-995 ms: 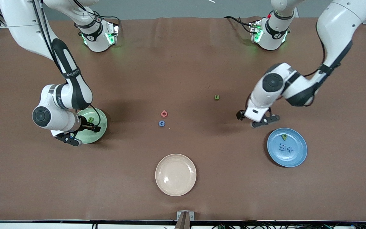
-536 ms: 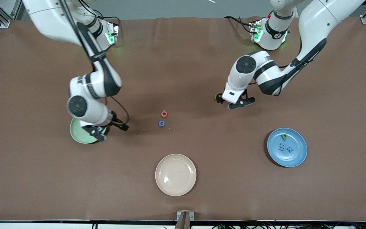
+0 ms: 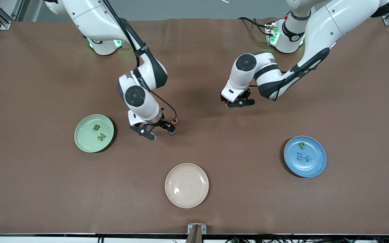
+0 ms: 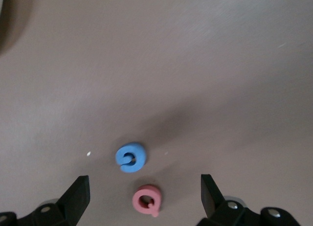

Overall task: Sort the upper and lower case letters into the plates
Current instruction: 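Grasp the green n with the left gripper while the right gripper grasps G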

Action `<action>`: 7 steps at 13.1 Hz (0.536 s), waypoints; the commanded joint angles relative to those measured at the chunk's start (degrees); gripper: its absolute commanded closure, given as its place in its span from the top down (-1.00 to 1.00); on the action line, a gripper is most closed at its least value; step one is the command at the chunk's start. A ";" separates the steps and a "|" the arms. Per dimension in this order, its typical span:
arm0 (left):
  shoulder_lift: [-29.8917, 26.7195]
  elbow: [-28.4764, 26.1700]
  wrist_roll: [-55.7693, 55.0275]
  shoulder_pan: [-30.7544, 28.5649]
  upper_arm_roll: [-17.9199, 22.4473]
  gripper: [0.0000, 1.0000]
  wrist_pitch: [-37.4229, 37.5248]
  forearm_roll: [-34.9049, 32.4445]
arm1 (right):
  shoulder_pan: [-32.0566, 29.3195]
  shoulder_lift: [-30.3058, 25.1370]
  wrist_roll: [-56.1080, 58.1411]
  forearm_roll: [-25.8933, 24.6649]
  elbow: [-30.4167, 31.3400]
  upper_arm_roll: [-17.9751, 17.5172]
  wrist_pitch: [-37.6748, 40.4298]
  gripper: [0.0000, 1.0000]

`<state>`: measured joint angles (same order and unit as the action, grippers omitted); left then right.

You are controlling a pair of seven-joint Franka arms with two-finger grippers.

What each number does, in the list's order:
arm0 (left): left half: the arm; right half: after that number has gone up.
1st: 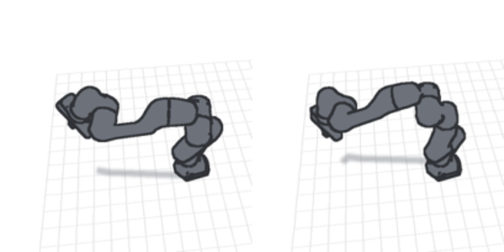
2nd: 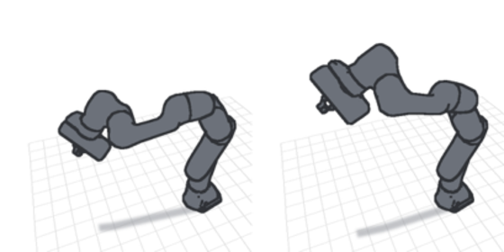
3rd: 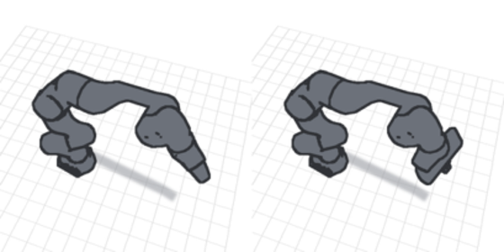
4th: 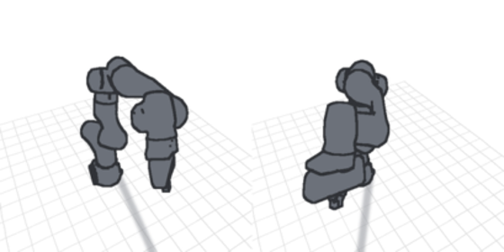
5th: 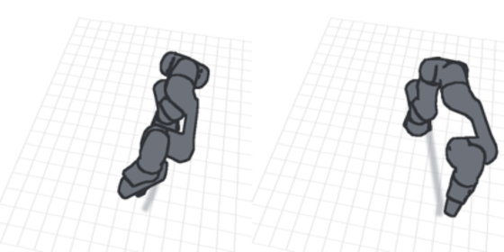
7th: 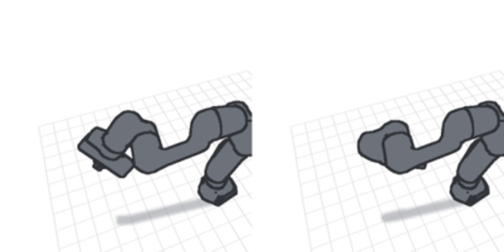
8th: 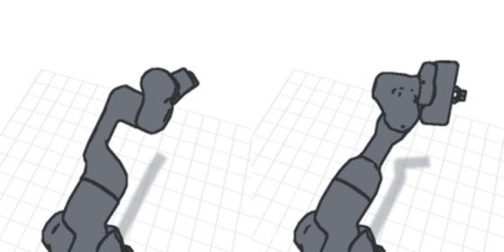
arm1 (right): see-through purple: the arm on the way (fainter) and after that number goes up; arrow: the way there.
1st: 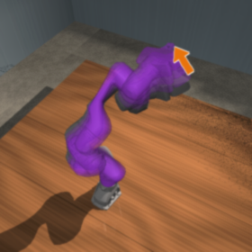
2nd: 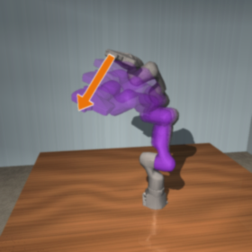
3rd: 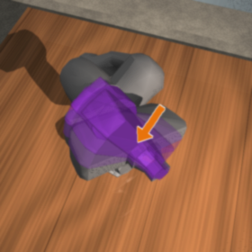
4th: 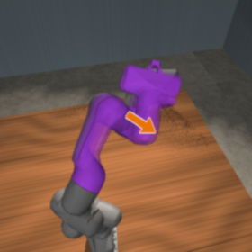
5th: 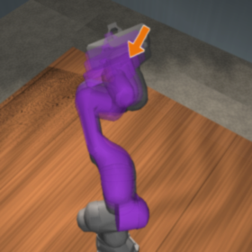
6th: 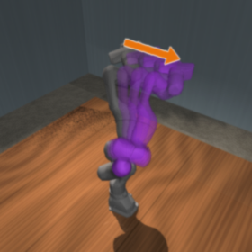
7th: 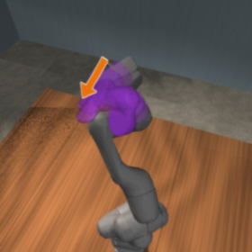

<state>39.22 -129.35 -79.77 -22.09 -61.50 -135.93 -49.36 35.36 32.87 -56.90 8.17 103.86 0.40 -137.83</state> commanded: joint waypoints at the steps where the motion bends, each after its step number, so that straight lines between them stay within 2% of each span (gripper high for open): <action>1: 0.51 0.07 0.92 1.34 1.29 0.14 -0.91 -1.96 | 2.35 4.30 -0.32 -2.88 -5.60 0.57 0.54 1.00; 4: 2.09 0.59 0.84 2.05 2.97 0.05 -0.91 -5.83 | 2.79 6.06 -0.93 -7.98 -5.60 0.57 0.19 0.94; 7: 2.18 1.91 -0.30 4.16 3.76 0.05 -0.91 -5.74 | 3.49 7.38 -1.28 -8.52 -5.60 0.66 -0.68 0.78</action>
<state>41.12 -128.83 -79.22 -19.64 -58.55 -136.42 -53.98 37.97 39.06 -57.04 1.05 99.21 0.65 -137.97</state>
